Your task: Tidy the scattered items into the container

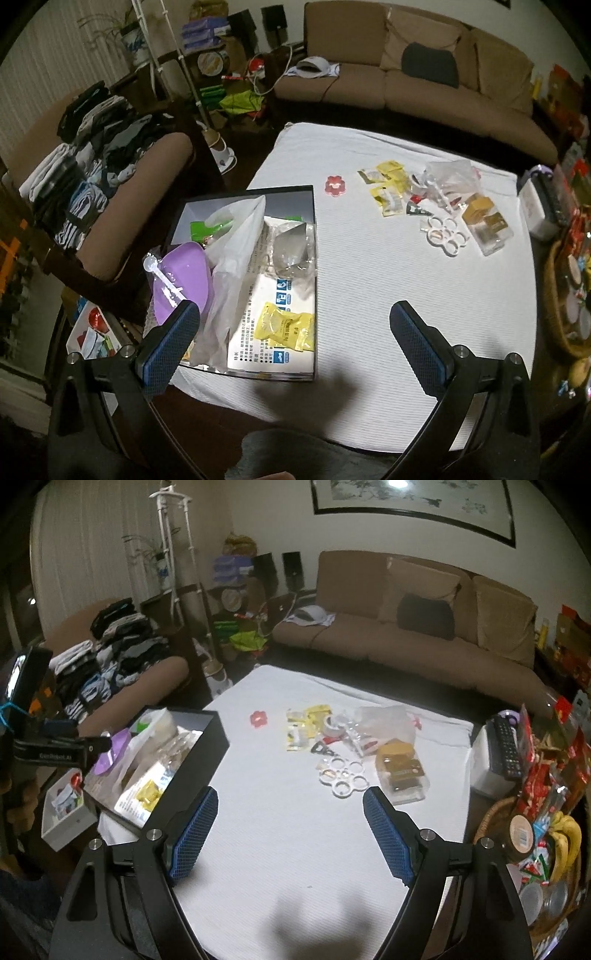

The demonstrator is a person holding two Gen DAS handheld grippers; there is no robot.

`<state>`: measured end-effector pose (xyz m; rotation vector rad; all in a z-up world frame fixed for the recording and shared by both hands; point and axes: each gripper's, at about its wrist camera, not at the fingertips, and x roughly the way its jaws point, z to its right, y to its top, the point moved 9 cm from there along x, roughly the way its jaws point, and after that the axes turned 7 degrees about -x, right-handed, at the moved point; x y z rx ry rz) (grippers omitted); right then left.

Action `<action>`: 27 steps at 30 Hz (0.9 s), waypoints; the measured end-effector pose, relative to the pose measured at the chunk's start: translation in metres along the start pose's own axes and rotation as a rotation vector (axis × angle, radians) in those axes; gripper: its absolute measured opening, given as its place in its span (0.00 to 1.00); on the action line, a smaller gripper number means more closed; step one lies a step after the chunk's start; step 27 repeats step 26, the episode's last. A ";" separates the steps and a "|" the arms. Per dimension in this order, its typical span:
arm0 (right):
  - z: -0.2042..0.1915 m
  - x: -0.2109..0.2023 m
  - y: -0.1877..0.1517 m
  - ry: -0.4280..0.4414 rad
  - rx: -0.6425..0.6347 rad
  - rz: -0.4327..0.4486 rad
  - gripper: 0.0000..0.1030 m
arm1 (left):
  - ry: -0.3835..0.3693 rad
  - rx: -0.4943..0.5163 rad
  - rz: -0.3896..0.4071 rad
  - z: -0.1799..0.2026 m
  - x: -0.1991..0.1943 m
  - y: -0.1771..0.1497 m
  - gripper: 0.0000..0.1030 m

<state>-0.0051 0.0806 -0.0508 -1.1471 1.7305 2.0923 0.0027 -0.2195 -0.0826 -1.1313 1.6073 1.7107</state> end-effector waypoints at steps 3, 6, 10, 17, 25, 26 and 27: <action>-0.007 0.006 -0.001 0.002 -0.011 -0.015 0.81 | 0.012 -0.016 -0.007 -0.008 0.003 0.000 1.00; -0.010 0.009 -0.003 -0.006 -0.020 -0.021 0.81 | 0.046 -0.006 -0.015 -0.013 0.010 0.000 1.00; -0.014 0.013 -0.006 0.007 -0.030 -0.033 0.81 | 0.077 0.010 -0.011 -0.013 0.015 -0.001 1.00; -0.024 0.018 -0.006 0.025 -0.051 -0.042 0.81 | 0.110 0.019 -0.025 -0.015 0.023 -0.002 1.00; -0.022 0.019 -0.006 0.020 -0.042 -0.041 0.81 | 0.098 0.028 -0.037 -0.012 0.024 -0.004 1.00; -0.022 0.019 -0.006 0.020 -0.043 -0.040 0.81 | 0.098 0.029 -0.038 -0.012 0.024 -0.004 1.00; -0.022 0.019 -0.006 0.020 -0.043 -0.040 0.81 | 0.098 0.029 -0.038 -0.012 0.024 -0.004 1.00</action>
